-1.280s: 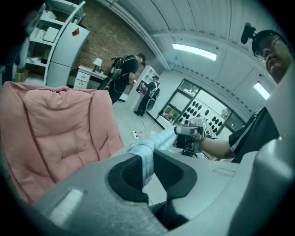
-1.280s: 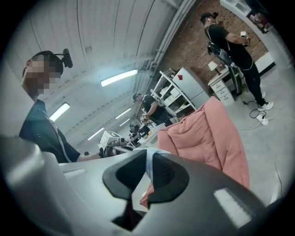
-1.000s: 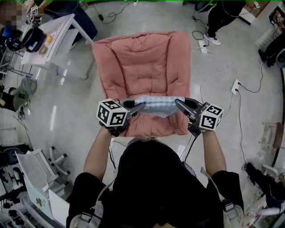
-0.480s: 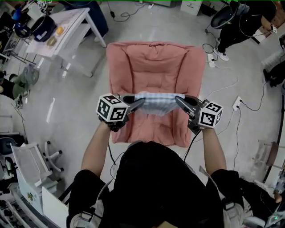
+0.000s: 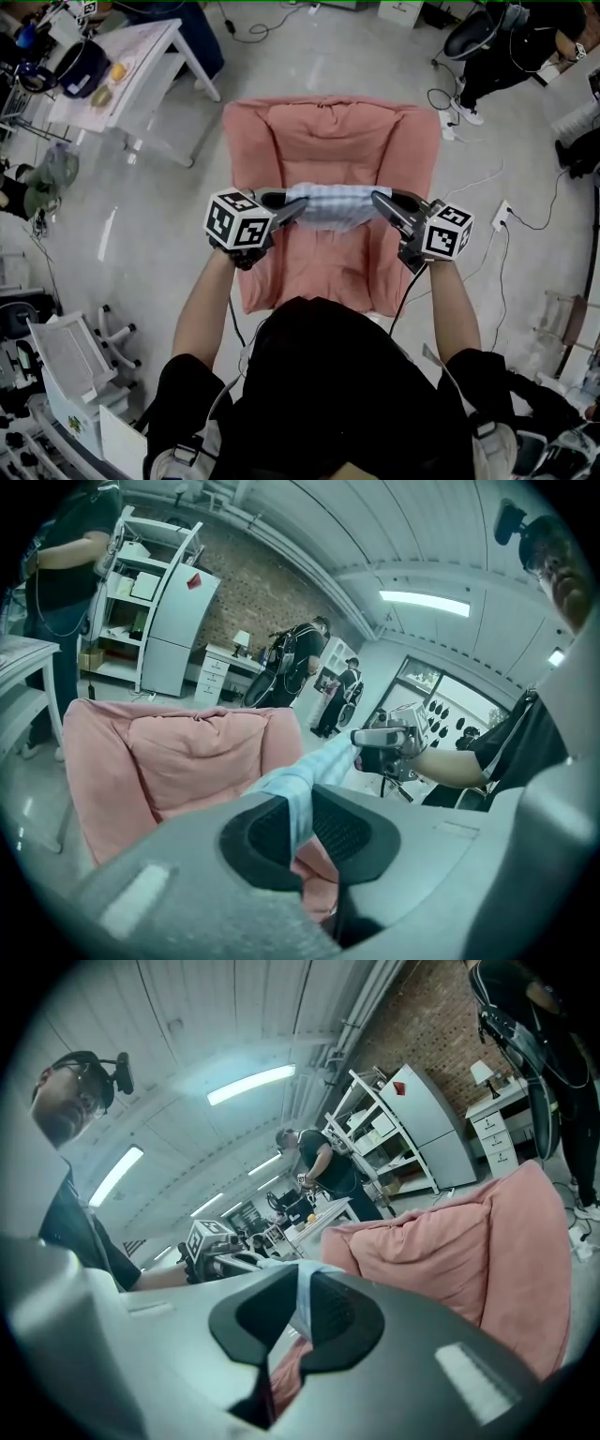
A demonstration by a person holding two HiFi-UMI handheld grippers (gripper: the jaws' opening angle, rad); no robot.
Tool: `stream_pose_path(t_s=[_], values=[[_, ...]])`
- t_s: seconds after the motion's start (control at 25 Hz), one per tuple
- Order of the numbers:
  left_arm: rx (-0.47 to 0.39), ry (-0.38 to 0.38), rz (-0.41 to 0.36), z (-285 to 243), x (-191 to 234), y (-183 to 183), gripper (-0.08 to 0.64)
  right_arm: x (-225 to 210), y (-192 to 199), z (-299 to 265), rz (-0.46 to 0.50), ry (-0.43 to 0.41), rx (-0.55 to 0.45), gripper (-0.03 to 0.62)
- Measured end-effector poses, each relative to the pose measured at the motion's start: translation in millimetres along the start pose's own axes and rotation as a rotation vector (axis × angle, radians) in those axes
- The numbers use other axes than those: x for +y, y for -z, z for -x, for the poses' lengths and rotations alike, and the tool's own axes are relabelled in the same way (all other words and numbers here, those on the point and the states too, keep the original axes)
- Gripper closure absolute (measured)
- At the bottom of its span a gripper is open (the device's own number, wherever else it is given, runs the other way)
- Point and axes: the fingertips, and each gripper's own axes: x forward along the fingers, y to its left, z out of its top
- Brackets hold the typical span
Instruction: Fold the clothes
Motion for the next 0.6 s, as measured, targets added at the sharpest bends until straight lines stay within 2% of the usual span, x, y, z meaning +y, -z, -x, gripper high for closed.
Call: stream_pose_path(t_s=[0.32, 0.6], values=[[0.026, 0.018, 0.022, -3, 17, 4, 0.522, -8, -2, -17, -0.013, -0.003, 0.013, 0.577], [0.074, 0.038, 0.056, -12, 25, 35, 0.522, -14, 31, -24, -0.078, 0.006, 0.054, 0.577]])
